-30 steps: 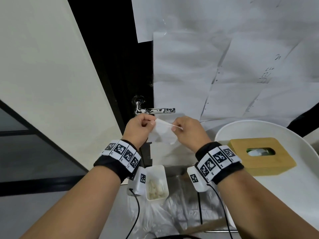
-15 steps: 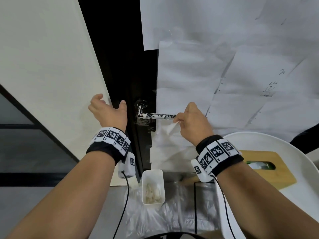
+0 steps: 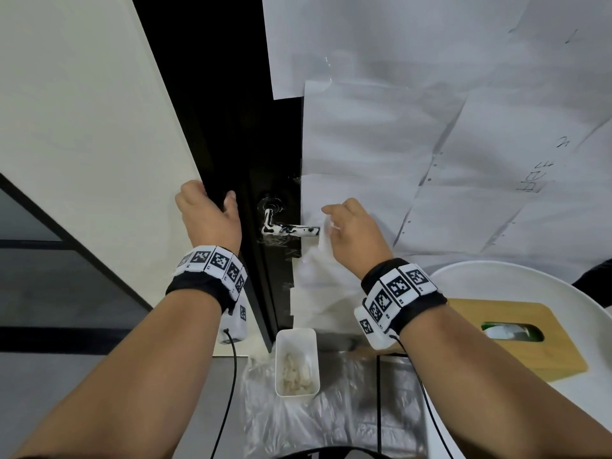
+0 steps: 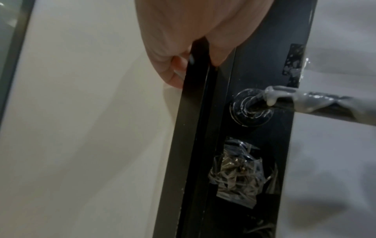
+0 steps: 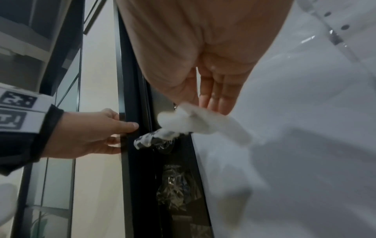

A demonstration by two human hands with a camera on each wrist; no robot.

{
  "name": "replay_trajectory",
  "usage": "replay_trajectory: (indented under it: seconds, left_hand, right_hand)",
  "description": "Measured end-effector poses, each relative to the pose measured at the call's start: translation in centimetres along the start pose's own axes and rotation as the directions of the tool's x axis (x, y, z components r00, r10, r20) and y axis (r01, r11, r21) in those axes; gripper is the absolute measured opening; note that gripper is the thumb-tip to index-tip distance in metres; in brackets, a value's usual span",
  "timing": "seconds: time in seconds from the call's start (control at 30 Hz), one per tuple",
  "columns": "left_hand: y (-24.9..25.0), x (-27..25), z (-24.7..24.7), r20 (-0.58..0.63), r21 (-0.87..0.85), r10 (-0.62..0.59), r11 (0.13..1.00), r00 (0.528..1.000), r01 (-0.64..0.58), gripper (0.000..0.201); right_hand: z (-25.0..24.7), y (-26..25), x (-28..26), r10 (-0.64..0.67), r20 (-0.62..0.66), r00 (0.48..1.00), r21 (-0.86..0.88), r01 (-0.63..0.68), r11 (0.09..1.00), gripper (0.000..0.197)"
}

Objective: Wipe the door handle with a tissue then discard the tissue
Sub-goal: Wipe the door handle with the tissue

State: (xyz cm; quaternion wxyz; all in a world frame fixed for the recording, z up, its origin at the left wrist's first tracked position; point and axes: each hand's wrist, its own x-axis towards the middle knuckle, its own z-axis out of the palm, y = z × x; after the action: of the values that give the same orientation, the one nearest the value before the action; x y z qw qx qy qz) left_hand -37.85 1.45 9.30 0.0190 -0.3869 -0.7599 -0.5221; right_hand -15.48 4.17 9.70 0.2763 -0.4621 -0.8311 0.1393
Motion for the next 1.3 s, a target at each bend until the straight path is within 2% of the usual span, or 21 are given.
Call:
replay_trajectory:
  seconds: [0.13, 0.33, 0.57, 0.63, 0.77, 0.83, 1.0, 1.17, 1.3]
  left_hand:
    - [-0.6, 0.1, 0.1, 0.027, 0.056, 0.065, 0.996, 0.998, -0.066, 0.039]
    - [-1.1, 0.2, 0.2, 0.028, 0.099, 0.109, 0.989, 0.994, -0.111, 0.042]
    - [-1.3, 0.2, 0.2, 0.039, 0.101, 0.113, 0.988, 0.993, -0.117, 0.042]
    - [-1.3, 0.2, 0.2, 0.040, 0.099, 0.111, 0.988, 0.993, -0.115, 0.042]
    - [-1.4, 0.2, 0.2, 0.044, 0.102, 0.122, 0.987, 0.992, -0.126, 0.043]
    - [-1.5, 0.2, 0.2, 0.045, 0.099, 0.125, 0.987, 0.991, -0.129, 0.042]
    - [-1.5, 0.2, 0.1, 0.044, 0.082, 0.133, 0.987, 0.990, -0.136, 0.042]
    - [-1.5, 0.1, 0.1, 0.053, 0.090, 0.132, 0.986, 0.990, -0.137, 0.044]
    - [-1.6, 0.2, 0.1, 0.057, 0.095, 0.136, 0.986, 0.989, -0.141, 0.043]
  right_hand:
    - [0.5, 0.4, -0.3, 0.068, -0.012, 0.998, -0.144, -0.069, 0.987, 0.013]
    - [1.3, 0.5, 0.0, 0.057, 0.063, 0.996, -0.099, -0.051, 0.994, 0.013]
    - [-0.1, 1.0, 0.3, 0.086, -0.081, 0.993, -0.049, -0.090, 0.995, 0.012]
    - [0.3, 0.8, 0.6, 0.055, -0.053, 0.997, -0.052, -0.058, 0.997, 0.017]
    - [1.1, 0.4, 0.7, 0.050, 0.084, 0.995, -0.170, -0.035, 0.985, 0.041]
    - [0.6, 0.4, 0.3, 0.047, 0.074, 0.996, -0.176, -0.033, 0.984, 0.042]
    - [-0.2, 0.8, 0.4, 0.083, -0.046, 0.995, -0.169, -0.090, 0.982, 0.036]
    - [0.8, -0.2, 0.2, 0.006, 0.092, 0.996, -0.231, 0.016, 0.973, 0.050]
    - [-0.4, 0.9, 0.3, 0.068, 0.029, 0.997, -0.260, -0.058, 0.964, 0.043]
